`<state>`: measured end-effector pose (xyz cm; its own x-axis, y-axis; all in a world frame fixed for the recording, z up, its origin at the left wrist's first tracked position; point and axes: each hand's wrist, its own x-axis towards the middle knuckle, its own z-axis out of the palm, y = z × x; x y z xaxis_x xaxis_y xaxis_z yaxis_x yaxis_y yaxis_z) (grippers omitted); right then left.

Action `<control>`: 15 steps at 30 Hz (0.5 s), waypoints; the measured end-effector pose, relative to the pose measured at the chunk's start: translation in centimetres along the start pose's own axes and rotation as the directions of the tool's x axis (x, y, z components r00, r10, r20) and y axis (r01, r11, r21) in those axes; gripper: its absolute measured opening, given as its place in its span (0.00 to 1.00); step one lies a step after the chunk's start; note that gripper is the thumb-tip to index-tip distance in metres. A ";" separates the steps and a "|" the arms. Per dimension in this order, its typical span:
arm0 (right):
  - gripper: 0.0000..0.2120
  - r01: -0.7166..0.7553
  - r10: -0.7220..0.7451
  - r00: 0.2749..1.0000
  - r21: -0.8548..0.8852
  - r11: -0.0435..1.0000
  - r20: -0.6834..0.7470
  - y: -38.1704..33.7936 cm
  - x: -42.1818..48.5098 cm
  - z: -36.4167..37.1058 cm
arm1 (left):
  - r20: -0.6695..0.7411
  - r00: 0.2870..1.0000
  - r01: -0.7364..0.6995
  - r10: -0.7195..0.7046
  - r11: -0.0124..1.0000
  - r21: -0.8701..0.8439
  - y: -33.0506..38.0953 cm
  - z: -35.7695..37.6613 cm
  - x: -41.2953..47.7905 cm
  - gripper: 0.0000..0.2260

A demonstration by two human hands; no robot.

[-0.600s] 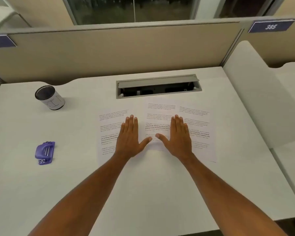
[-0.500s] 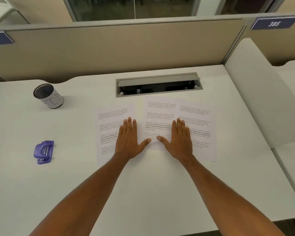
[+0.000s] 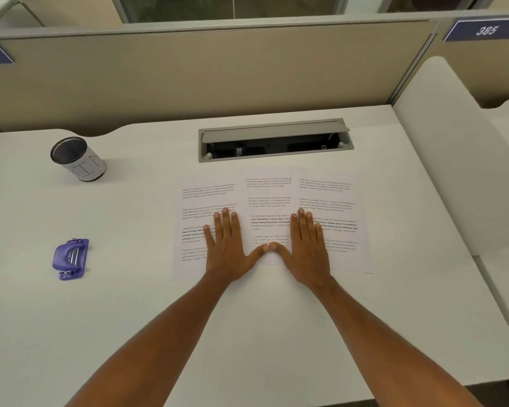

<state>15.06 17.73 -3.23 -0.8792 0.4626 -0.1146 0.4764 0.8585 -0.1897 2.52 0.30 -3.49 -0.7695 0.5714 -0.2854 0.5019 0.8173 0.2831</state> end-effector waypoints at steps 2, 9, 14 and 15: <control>0.45 0.020 -0.020 1.000 0.009 1.000 -0.012 -0.1 -0.2 0.2 | -0.008 1.000 -0.019 0.019 1.000 0.007 0.3 0.3 -0.2 0.60; 0.44 0.067 -0.067 0.998 0.057 0.996 0.009 0.5 -0.3 0.1 | -0.128 0.986 -0.120 0.111 0.990 -0.067 0.9 -0.4 -1.3 0.40; 0.42 -0.139 0.153 0.984 0.144 0.980 -0.089 4.0 0.9 -1.6 | -0.246 0.969 -0.059 0.031 0.993 -0.107 -1.8 -2.8 -1.3 0.32; 0.42 -0.207 0.220 0.973 0.151 0.967 -0.074 5.0 1.2 -1.9 | -0.230 0.973 -0.021 -0.002 0.995 -0.098 -2.6 -3.2 -1.2 0.33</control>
<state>16.37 23.05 -2.48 -0.7513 0.6549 -0.0813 0.6439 0.7007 -0.3072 0.91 -2.79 -0.96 -0.8409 0.5370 -0.0673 0.4766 0.7938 0.3778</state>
